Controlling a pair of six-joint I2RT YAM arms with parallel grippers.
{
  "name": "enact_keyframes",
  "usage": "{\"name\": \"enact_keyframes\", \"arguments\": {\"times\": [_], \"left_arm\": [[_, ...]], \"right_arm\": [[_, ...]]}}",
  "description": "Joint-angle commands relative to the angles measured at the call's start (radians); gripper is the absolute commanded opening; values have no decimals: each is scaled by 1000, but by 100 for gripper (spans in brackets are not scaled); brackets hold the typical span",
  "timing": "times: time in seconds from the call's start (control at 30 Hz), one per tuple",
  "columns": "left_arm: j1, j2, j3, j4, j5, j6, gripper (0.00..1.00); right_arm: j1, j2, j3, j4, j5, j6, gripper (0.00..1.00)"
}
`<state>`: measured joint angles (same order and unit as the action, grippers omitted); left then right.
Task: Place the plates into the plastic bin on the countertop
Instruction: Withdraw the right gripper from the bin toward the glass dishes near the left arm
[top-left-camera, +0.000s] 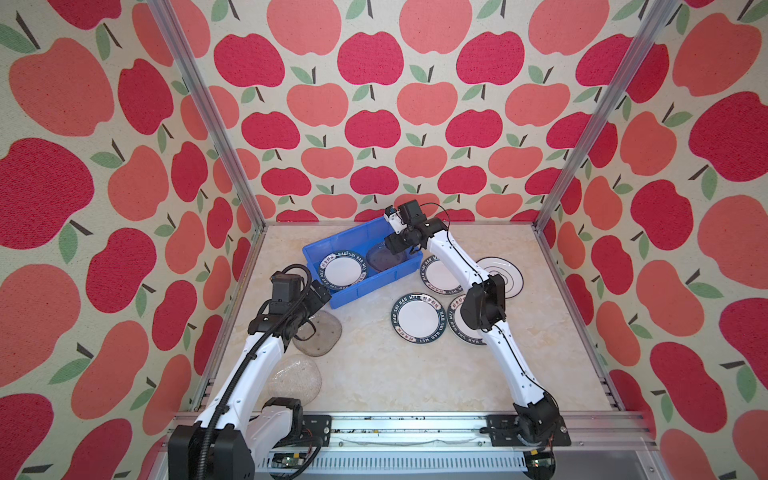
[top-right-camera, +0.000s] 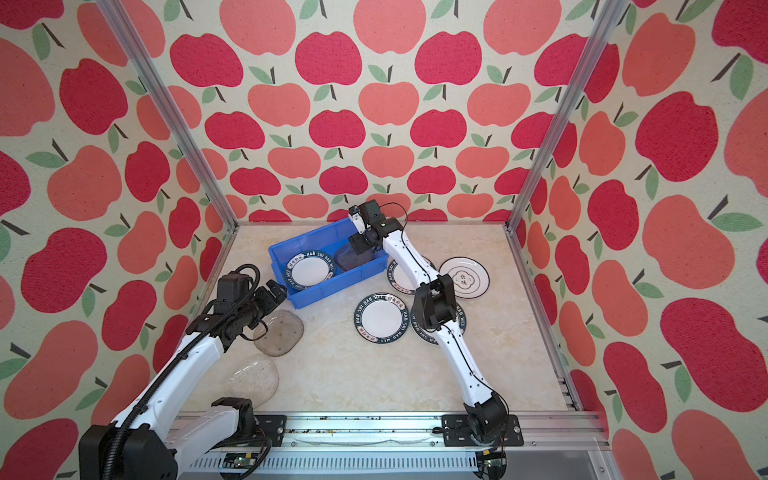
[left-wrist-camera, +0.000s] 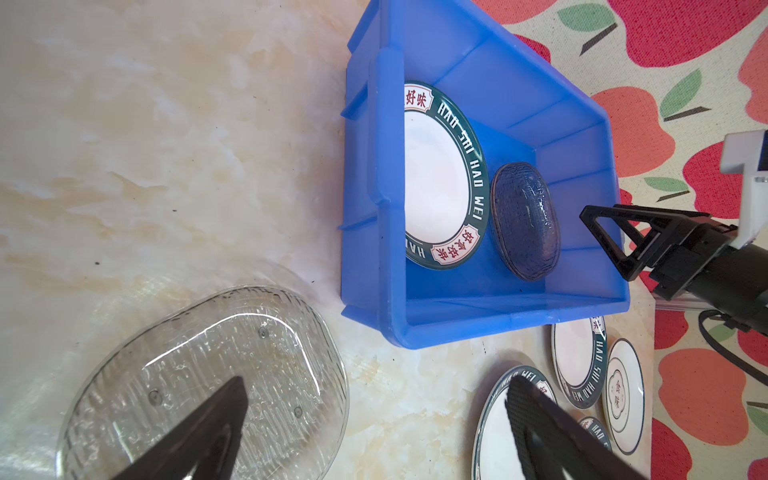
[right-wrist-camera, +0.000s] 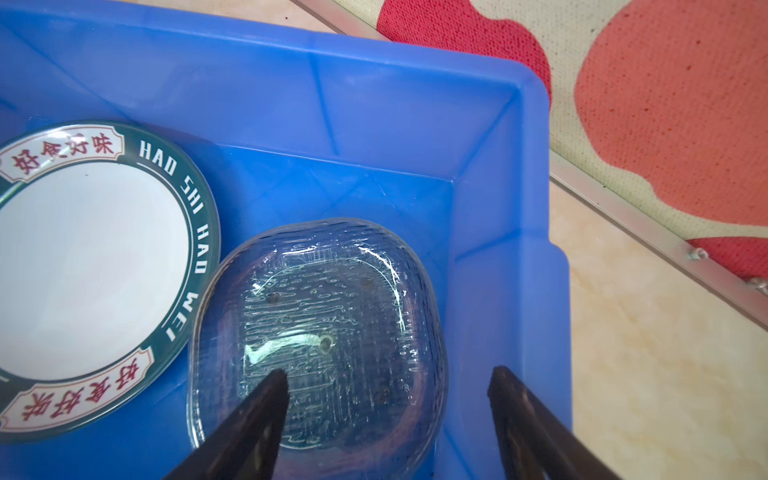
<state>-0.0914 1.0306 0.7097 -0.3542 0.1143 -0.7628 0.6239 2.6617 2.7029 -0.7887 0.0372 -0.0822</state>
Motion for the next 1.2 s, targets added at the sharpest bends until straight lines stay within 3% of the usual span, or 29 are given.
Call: {"name": "enact_keyframes", "arguments": {"times": [0.0, 0.13, 0.3, 0.47, 0.6, 0.87, 1.07, 1.17], "left_arm": [[4, -5, 27, 18, 13, 34, 99], [2, -21, 36, 22, 16, 62, 99], [-2, -54, 99, -103, -47, 115, 99], [-1, -110, 117, -217, -29, 121, 99], [-29, -159, 79, -215, 70, 100, 100], [-375, -112, 6, -4, 70, 40, 100], [-514, 50, -54, 250, 44, -19, 94], [-567, 177, -36, 316, 35, -13, 92]], "right_arm": [[-5, -9, 7, 27, 55, -21, 79], [0, -93, -68, 67, 48, -21, 79], [26, -253, -181, 71, -10, -2, 73], [82, -464, -428, 116, -102, 83, 68], [121, -616, -683, 182, -173, 186, 66], [113, -957, -1229, 339, -193, 311, 64], [69, -1115, -1469, 347, -202, 349, 61], [18, -1162, -1577, 378, -276, 395, 60]]}}
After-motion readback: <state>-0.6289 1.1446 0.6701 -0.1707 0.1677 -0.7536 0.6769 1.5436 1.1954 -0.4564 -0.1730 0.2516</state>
